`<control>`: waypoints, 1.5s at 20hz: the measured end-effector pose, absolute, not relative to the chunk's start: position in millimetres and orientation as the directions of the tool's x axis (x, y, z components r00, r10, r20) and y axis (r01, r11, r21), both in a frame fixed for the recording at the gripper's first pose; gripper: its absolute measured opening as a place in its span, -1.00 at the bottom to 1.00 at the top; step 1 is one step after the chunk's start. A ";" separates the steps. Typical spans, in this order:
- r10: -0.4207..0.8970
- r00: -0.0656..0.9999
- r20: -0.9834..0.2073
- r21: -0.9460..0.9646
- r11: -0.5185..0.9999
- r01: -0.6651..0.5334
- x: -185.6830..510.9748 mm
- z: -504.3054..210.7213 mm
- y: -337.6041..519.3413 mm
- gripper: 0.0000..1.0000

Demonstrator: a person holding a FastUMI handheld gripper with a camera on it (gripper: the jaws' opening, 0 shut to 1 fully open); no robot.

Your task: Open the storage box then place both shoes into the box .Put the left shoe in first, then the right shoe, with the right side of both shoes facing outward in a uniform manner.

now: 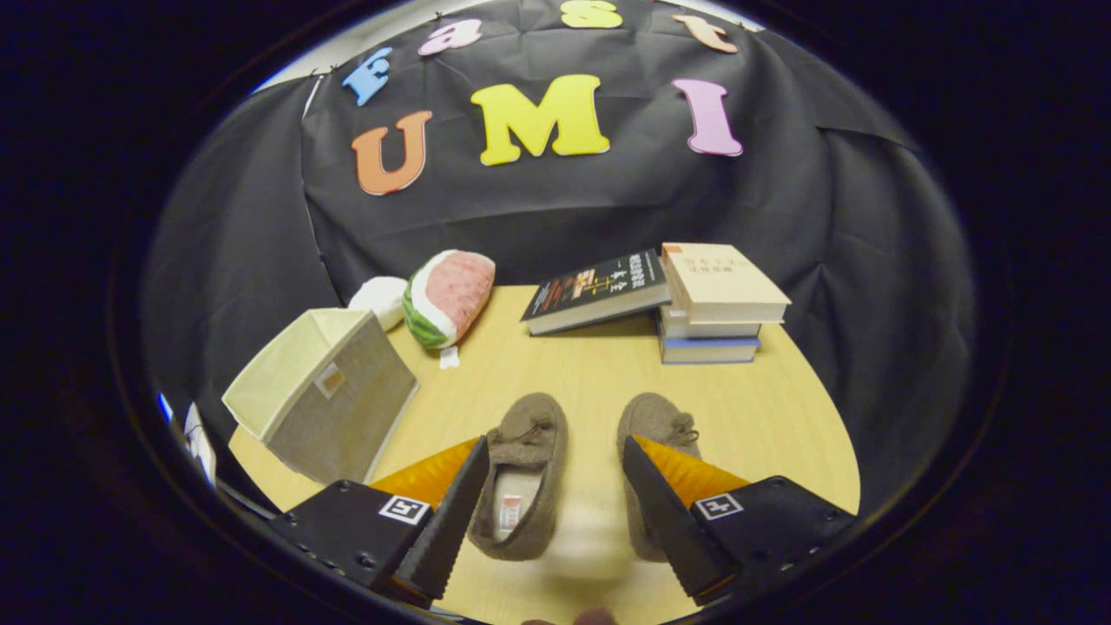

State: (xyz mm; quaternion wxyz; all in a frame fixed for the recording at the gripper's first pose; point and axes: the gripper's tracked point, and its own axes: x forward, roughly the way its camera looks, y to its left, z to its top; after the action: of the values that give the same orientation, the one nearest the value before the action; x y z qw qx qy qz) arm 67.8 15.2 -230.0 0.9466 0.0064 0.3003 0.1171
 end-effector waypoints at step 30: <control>0.189 0.564 -0.804 0.151 0.982 -0.114 82.0 -326.4 30.4 -0.99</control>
State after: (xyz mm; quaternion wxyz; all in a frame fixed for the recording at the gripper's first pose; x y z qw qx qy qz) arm 82.0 30.4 -326.4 0.8833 0.0409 0.4591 0.0856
